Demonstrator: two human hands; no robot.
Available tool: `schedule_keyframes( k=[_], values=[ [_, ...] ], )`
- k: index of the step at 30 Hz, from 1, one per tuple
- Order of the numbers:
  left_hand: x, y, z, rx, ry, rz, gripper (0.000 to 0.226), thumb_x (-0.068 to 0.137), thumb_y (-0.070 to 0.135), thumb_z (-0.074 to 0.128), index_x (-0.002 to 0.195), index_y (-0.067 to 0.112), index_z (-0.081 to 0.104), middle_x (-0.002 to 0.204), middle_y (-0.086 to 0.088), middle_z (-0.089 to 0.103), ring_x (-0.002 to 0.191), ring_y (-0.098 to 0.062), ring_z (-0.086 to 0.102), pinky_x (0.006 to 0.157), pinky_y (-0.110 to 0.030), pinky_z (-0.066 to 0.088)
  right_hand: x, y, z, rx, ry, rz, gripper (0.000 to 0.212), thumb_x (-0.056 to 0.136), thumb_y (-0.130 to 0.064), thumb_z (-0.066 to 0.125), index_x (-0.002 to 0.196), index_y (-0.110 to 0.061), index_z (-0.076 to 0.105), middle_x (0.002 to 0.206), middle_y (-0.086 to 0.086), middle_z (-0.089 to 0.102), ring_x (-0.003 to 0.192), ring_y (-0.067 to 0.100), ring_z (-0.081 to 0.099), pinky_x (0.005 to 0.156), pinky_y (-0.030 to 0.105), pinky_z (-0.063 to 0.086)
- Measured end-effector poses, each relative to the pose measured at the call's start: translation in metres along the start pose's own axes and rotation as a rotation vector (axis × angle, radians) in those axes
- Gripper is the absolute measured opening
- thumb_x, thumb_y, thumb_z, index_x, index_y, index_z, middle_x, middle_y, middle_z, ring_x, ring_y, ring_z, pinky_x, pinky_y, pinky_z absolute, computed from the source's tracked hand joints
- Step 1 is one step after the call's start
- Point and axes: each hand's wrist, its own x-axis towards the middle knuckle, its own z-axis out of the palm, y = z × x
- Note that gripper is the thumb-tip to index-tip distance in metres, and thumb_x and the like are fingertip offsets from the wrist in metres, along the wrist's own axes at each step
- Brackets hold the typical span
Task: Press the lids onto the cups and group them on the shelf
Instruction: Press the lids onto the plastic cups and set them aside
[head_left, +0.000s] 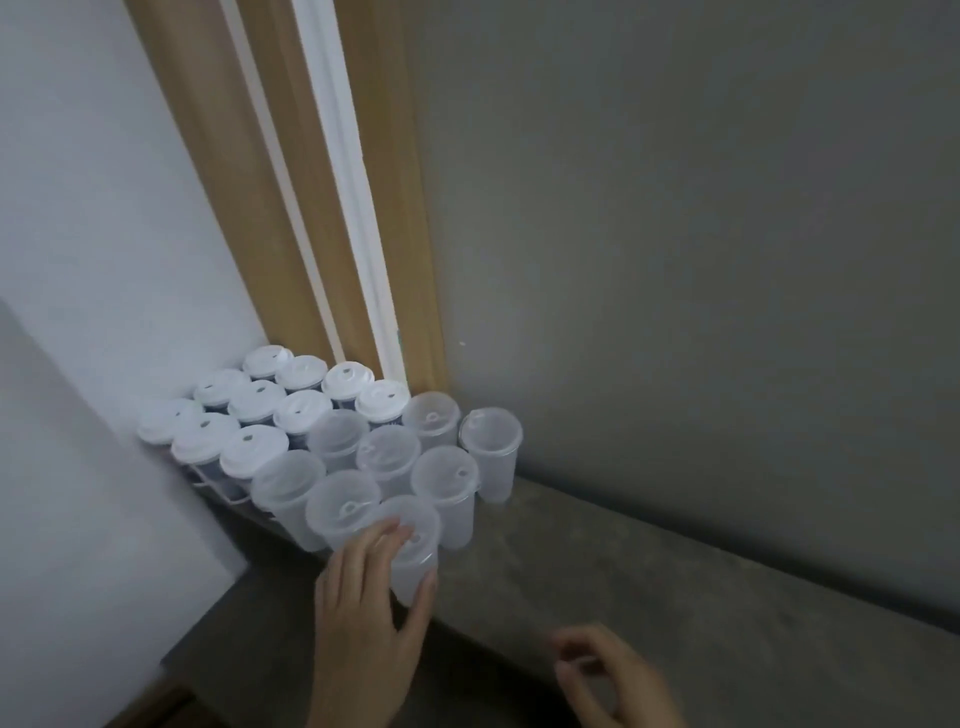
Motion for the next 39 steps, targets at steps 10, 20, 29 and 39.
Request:
schedule_keyframes(
  k=[10,20,29,39],
  values=[
    [-0.004,-0.026,0.025,0.183,-0.112,0.021,0.042,0.075,0.037,0.085,0.105,0.022,0.060,0.149,-0.008,0.049,0.143,-0.031,0.041,0.114,-0.043,0.030,0.021,-0.021,0.028,0.026,-0.074,-0.069,0.015,0.091,-0.039,0.063,0.102,-0.048,0.062,0.110,-0.026,0.065,0.105,-0.003,0.065,0.090,0.012,0.047],
    [-0.010,0.018,0.029,-0.201,-0.130,0.148,0.038,0.077,0.032,0.084,0.099,0.022,0.055,0.140,-0.001,0.052,0.135,-0.020,0.049,0.106,-0.041,0.048,0.024,-0.021,0.015,-0.030,-0.179,-0.018,0.067,0.093,-0.040,0.073,0.148,-0.038,0.035,0.148,-0.022,0.045,0.135,-0.009,0.041,0.115,0.016,0.035],
    [0.018,0.138,0.109,-0.729,-0.569,0.103,0.064,0.073,0.040,0.089,0.121,0.021,0.052,0.148,0.014,0.041,0.136,0.000,0.042,0.105,-0.009,0.035,0.007,0.048,-0.058,0.262,0.298,0.031,0.072,0.082,-0.014,0.087,0.135,-0.036,0.045,0.125,-0.029,0.062,0.118,-0.006,0.061,0.092,0.011,0.049],
    [0.011,0.166,0.169,-0.902,-0.769,-0.088,0.068,0.080,0.041,0.084,0.136,0.037,0.045,0.127,0.017,0.061,0.118,0.002,0.058,0.093,-0.013,0.046,0.006,0.120,-0.069,0.226,0.427,0.102,0.073,0.078,-0.009,0.089,0.141,-0.012,0.052,0.130,-0.001,0.067,0.119,0.007,0.065,0.097,0.025,0.055]
  ],
)
